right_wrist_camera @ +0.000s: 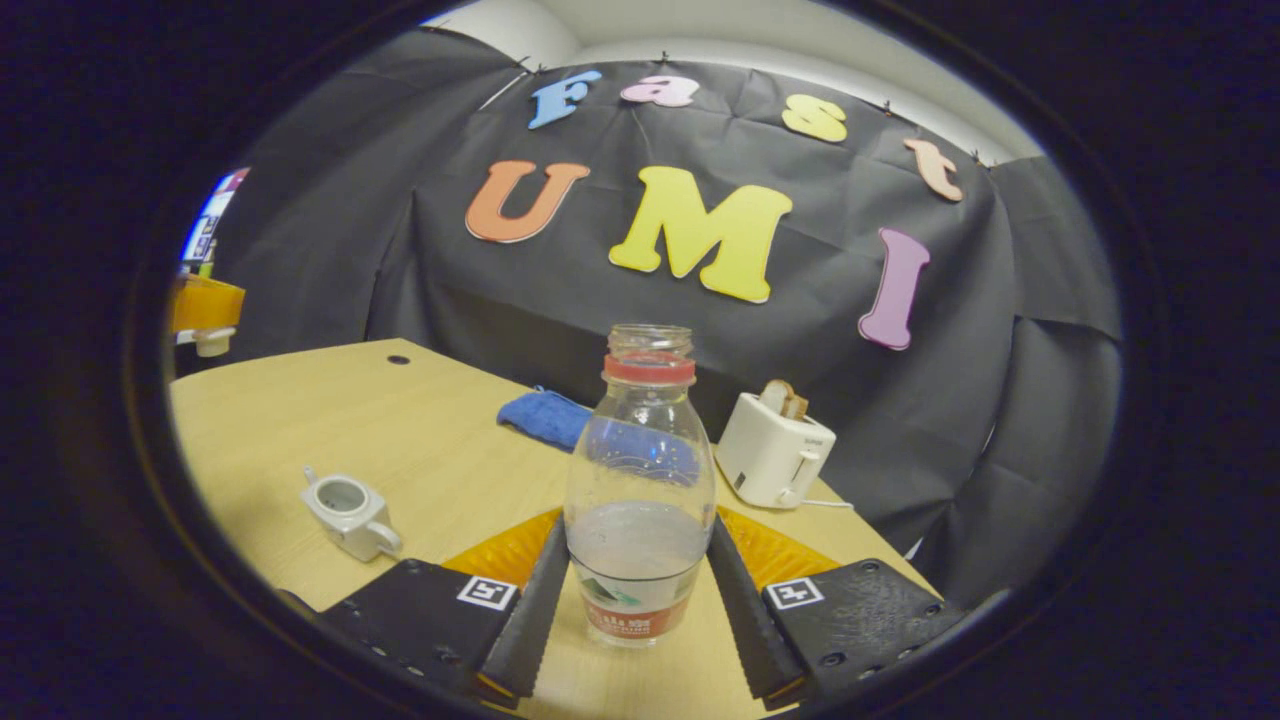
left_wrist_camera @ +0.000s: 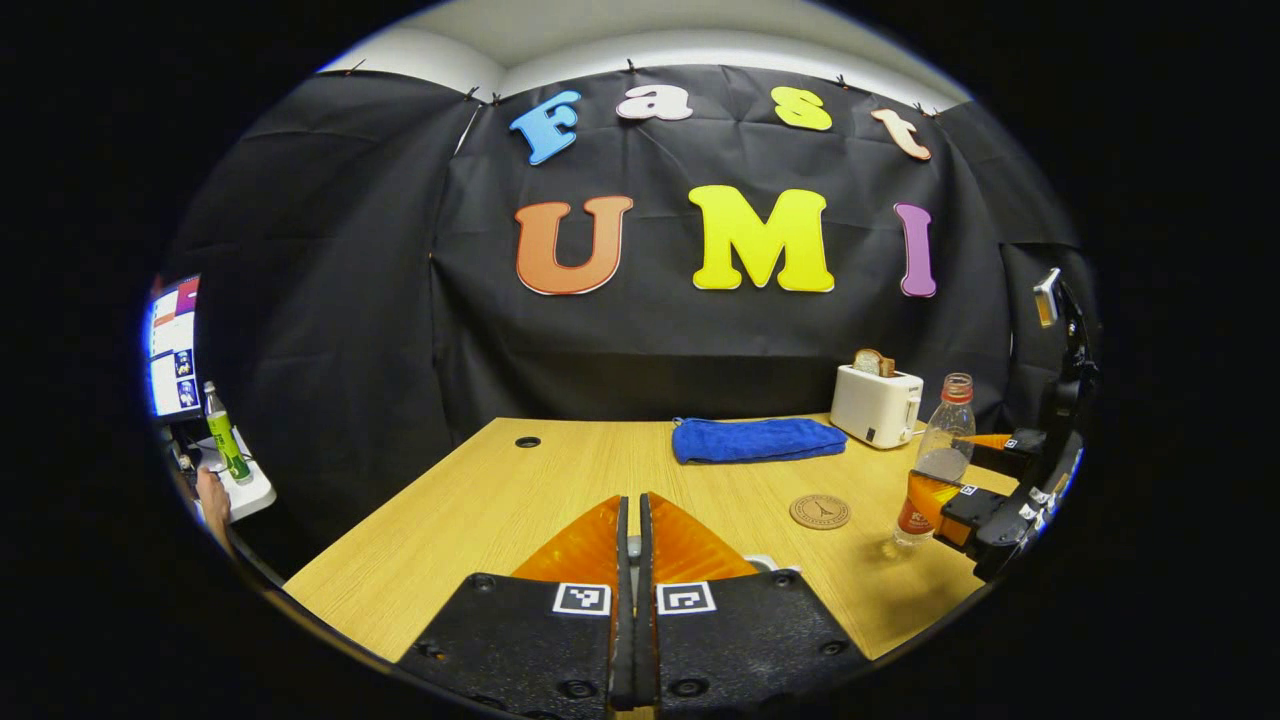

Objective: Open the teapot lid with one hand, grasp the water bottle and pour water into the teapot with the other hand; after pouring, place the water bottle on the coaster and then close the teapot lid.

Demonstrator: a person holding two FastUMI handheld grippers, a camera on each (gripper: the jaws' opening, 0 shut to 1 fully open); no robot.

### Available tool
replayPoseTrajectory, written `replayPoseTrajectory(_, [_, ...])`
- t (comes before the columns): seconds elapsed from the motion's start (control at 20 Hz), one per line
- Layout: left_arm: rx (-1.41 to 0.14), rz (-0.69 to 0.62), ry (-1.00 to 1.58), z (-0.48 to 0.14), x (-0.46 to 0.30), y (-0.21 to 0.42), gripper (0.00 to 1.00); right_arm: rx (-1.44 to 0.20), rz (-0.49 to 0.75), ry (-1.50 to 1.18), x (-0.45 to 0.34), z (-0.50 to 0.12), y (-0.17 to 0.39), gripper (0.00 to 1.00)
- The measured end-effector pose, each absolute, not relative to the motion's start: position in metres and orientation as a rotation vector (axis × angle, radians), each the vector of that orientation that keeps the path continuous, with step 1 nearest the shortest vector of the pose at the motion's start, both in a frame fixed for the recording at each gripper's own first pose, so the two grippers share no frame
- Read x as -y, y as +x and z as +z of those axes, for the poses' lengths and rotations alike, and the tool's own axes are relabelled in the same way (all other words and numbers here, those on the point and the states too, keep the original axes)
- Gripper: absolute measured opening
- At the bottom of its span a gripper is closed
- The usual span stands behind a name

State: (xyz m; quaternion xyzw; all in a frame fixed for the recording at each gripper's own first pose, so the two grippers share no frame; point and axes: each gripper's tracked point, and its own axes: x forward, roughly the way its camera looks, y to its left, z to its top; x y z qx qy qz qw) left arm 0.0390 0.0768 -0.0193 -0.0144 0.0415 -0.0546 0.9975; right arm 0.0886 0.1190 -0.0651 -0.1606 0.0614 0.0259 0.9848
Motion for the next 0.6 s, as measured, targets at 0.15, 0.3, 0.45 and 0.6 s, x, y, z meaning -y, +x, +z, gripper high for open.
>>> replayPoseTrajectory(0.15, [-0.082,-0.107,-0.03,-0.017,-0.083,0.04,0.03,-0.108,0.03,-0.437,-0.121,-0.062,0.085,0.75])
replayPoseTrajectory(0.3, [-0.076,-0.108,-0.013,-0.015,-0.085,0.038,0.0,-0.091,-0.015,-0.57,-0.123,-0.062,0.085,0.75])
replayPoseTrajectory(0.45, [-0.063,-0.099,0.006,-0.011,-0.09,0.035,0.03,-0.09,-0.023,-0.681,-0.133,-0.068,0.086,0.76])
replayPoseTrajectory(0.6, [-0.06,-0.096,0.004,-0.01,-0.093,0.035,0.03,-0.087,-0.054,-0.819,-0.141,-0.075,0.087,0.75])
